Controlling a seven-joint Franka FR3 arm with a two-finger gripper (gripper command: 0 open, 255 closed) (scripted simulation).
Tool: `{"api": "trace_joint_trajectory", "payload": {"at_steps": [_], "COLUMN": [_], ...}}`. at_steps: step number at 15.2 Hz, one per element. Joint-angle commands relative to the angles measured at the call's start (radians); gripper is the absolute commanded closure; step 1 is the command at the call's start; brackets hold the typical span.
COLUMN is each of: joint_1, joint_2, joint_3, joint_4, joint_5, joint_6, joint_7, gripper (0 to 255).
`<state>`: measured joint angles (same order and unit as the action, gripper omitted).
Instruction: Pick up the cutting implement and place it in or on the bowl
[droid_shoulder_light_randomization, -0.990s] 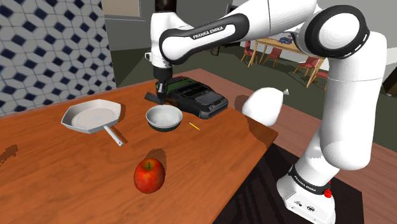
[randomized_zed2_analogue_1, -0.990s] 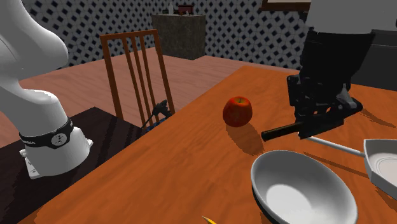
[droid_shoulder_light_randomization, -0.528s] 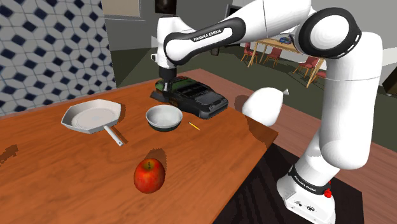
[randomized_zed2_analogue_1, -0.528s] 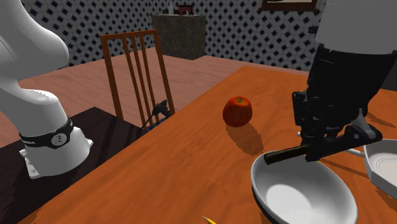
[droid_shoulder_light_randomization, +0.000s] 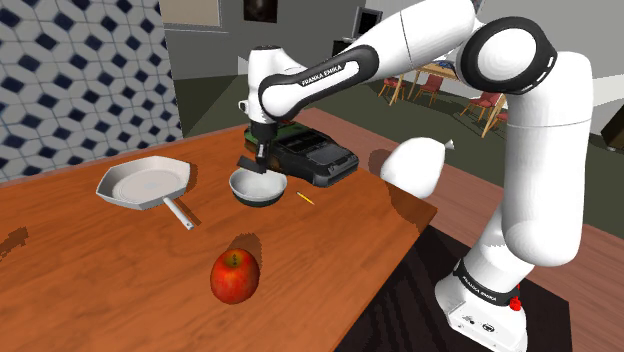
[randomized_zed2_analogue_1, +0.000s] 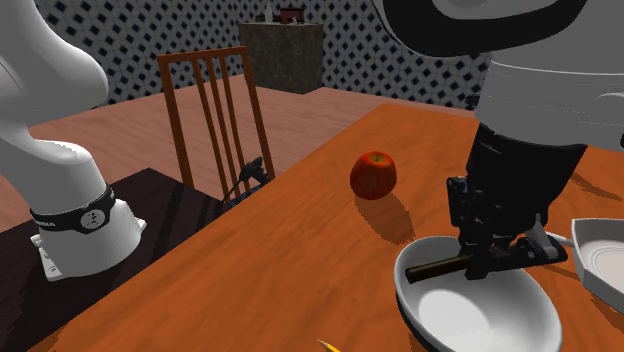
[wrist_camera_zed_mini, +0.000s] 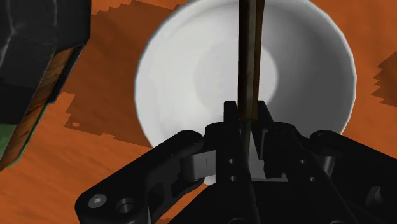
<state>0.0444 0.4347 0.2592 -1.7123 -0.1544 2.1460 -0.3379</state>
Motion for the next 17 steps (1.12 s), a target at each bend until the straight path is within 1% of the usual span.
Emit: {"api": "trace_joint_trajectory", "payload": {"at_steps": [1, 3, 10, 11, 16, 17], "joint_1": [0.002, 0.003, 0.003, 0.003, 0.003, 0.002], "joint_2": [0.016, 0.027, 0.027, 0.027, 0.027, 0.01], "joint_3": [-0.002, -0.004, -0.004, -0.004, -0.004, -0.001], "joint_4": [-0.002, -0.009, -0.009, -0.009, -0.009, 0.001], "joint_5": [-0.005, -0.009, -0.009, -0.009, -0.009, -0.003], "joint_6": [0.018, 0.036, 0.036, 0.036, 0.036, 0.009], "joint_7": [0.003, 0.006, 0.006, 0.006, 0.006, 0.002], "gripper": [255, 255, 255, 0, 0, 0]}}
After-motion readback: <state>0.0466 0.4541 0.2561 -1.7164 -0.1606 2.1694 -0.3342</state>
